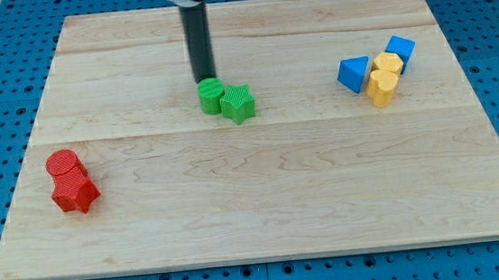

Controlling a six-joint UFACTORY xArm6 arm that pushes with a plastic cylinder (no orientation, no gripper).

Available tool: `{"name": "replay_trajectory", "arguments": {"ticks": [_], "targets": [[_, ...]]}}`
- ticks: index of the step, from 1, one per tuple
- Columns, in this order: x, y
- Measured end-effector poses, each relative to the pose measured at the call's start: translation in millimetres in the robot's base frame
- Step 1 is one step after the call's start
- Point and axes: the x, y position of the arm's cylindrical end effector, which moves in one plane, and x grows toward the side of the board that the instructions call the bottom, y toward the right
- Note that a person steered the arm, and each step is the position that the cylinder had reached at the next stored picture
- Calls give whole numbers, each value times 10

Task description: Separate the green star from green circle

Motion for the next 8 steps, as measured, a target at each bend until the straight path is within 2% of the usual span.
{"name": "replay_trajectory", "arguments": {"ticks": [1,3,4,5,6,7,8], "targets": [[153,37],[278,1419],[243,1411],[123,878],[123,891],[102,359],[548,529]]}}
